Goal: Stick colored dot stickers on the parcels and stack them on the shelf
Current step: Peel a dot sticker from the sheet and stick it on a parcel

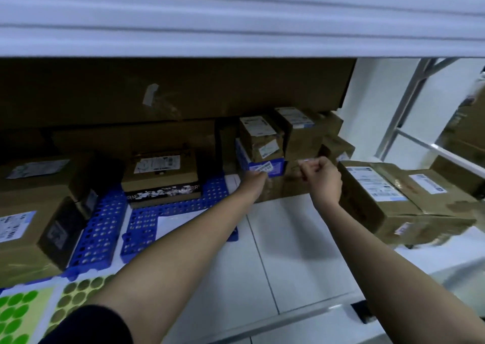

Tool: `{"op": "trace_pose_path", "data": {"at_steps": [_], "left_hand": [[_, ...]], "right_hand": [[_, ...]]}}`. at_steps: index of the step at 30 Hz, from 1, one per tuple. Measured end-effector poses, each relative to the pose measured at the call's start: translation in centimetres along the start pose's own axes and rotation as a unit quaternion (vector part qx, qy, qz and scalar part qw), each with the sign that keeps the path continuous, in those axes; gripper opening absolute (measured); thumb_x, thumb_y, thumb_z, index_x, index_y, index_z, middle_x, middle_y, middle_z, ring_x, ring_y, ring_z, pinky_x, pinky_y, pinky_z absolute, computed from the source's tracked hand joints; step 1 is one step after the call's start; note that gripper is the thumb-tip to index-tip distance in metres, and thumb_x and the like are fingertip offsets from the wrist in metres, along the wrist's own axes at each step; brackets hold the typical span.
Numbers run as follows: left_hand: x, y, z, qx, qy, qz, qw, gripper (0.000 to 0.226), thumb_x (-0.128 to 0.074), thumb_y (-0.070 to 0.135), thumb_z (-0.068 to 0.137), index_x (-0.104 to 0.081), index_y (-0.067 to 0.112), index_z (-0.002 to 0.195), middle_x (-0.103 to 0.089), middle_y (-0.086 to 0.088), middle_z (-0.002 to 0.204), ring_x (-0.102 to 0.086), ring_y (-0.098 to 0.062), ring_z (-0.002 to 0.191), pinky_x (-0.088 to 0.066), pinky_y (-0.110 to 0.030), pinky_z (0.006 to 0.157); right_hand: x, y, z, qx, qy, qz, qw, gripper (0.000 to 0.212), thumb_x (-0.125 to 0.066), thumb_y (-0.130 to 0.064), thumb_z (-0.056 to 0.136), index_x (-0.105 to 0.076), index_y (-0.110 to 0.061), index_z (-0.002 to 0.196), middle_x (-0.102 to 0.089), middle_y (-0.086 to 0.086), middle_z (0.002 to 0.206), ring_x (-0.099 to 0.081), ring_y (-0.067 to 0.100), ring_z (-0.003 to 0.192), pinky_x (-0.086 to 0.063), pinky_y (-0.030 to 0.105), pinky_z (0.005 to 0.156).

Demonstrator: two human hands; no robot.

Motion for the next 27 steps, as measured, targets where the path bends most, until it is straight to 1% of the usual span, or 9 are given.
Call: {"op": "trace_pose_path", "data": {"at_steps": [2, 6, 8, 10, 12, 14, 17, 21, 27], "left_hand": [[-2.8, 0.7, 0.0, 0.015, -0.021, 0.009, 1.0, 0.037, -0.043, 0.024, 0.098, -0.05, 0.001, 0.126, -0.059, -0.018, 0.115, -0.056, -0.028, 0.105, -0.046, -0.033, 0.084], [-7.8, 1.9, -0.3, 0.025, -0.072, 0.051, 0.996, 0.034, -0.04, 0.028, 0.1, -0.047, 0.011, 0.129, -0.053, -0.011, 0.124, -0.052, -0.025, 0.115, -0.045, -0.034, 0.089], [-10.3, 2.4, -0.6, 0.02, -0.093, 0.067, 0.993, 0.035, -0.039, 0.029, 0.1, -0.046, 0.013, 0.13, -0.05, -0.009, 0.123, -0.05, -0.024, 0.119, -0.043, -0.036, 0.098], [-12.6, 2.8, -1.0, 0.025, -0.118, 0.081, 0.989, 0.04, -0.038, 0.03, 0.1, -0.041, 0.013, 0.137, -0.047, -0.009, 0.13, -0.046, -0.025, 0.123, -0.039, -0.036, 0.1], [-14.9, 3.3, -1.2, 0.029, -0.141, 0.08, 0.986, 0.044, -0.039, 0.03, 0.1, -0.037, 0.011, 0.14, -0.044, -0.009, 0.137, -0.043, -0.025, 0.126, -0.036, -0.034, 0.1], [-16.7, 3.7, -1.1, 0.038, -0.152, 0.066, 0.985, 0.048, -0.04, 0.032, 0.1, -0.035, 0.011, 0.142, -0.044, -0.009, 0.14, -0.042, -0.025, 0.128, -0.034, -0.033, 0.101], [-19.1, 3.5, -0.6, 0.058, -0.153, 0.045, 0.986, 0.061, -0.044, 0.045, 0.094, -0.031, 0.015, 0.146, -0.042, -0.007, 0.144, -0.042, -0.026, 0.129, -0.036, -0.035, 0.099], [-21.0, 2.8, 0.2, 0.061, -0.121, 0.018, 0.991, 0.081, -0.051, 0.054, 0.084, -0.02, 0.018, 0.15, -0.037, -0.005, 0.148, -0.039, -0.026, 0.132, -0.036, -0.037, 0.105], [-22.8, 1.9, -0.1, 0.1, -0.154, -0.003, 0.983, 0.074, -0.046, 0.047, 0.094, -0.012, 0.015, 0.152, -0.03, -0.006, 0.152, -0.033, -0.025, 0.136, -0.03, -0.033, 0.108]], "right_hand": [[2.2, 0.2, 1.7, 0.007, 0.01, -0.005, 1.0, 0.018, -0.064, -0.036, 0.089, -0.059, -0.021, 0.079, -0.065, -0.011, 0.067, -0.062, 0.007, 0.068, -0.049, 0.03, 0.065], [6.2, 1.0, 4.9, 0.033, 0.027, -0.063, 0.997, 0.026, -0.055, -0.038, 0.094, -0.061, -0.019, 0.077, -0.066, -0.009, 0.066, -0.064, 0.016, 0.072, -0.05, 0.035, 0.07], [7.9, 2.0, 6.3, 0.039, 0.03, -0.114, 0.992, 0.03, -0.046, -0.036, 0.098, -0.062, -0.021, 0.078, -0.07, -0.001, 0.078, -0.065, 0.024, 0.08, -0.052, 0.037, 0.074], [9.0, 3.4, 7.8, 0.036, 0.013, -0.192, 0.981, 0.027, -0.041, -0.031, 0.1, -0.065, -0.02, 0.102, -0.07, 0.009, 0.105, -0.063, 0.03, 0.096, -0.051, 0.044, 0.084], [10.1, 5.3, 9.3, 0.007, -0.029, -0.271, 0.962, 0.037, -0.044, -0.031, 0.099, -0.049, -0.02, 0.134, -0.056, 0.012, 0.132, -0.052, 0.034, 0.119, -0.044, 0.051, 0.097], [11.5, 6.8, 10.1, -0.045, -0.056, -0.309, 0.948, 0.052, -0.046, -0.036, 0.098, -0.031, -0.021, 0.145, -0.04, 0.014, 0.145, -0.037, 0.036, 0.132, -0.033, 0.055, 0.107], [14.1, 8.8, 10.9, -0.106, -0.052, -0.32, 0.94, 0.066, -0.047, -0.049, 0.095, -0.024, -0.017, 0.148, -0.031, 0.017, 0.15, -0.028, 0.037, 0.138, -0.023, 0.055, 0.11], [16.0, 11.0, 11.4, -0.163, -0.067, -0.333, 0.926, 0.075, -0.044, -0.061, 0.091, -0.024, -0.016, 0.148, -0.031, 0.018, 0.151, -0.029, 0.036, 0.138, -0.024, 0.052, 0.111], [15.9, 12.3, 11.3, -0.179, -0.068, -0.343, 0.92, 0.081, -0.041, -0.067, 0.089, -0.023, -0.015, 0.149, -0.032, 0.019, 0.15, -0.03, 0.038, 0.136, -0.025, 0.05, 0.11]]}}
Point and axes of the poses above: each hand's wrist, its own z-axis towards the middle knuckle, its own x-axis out of the back of the hand, y = z × x, the point moved 4 cm from there along z, towards the middle knuckle
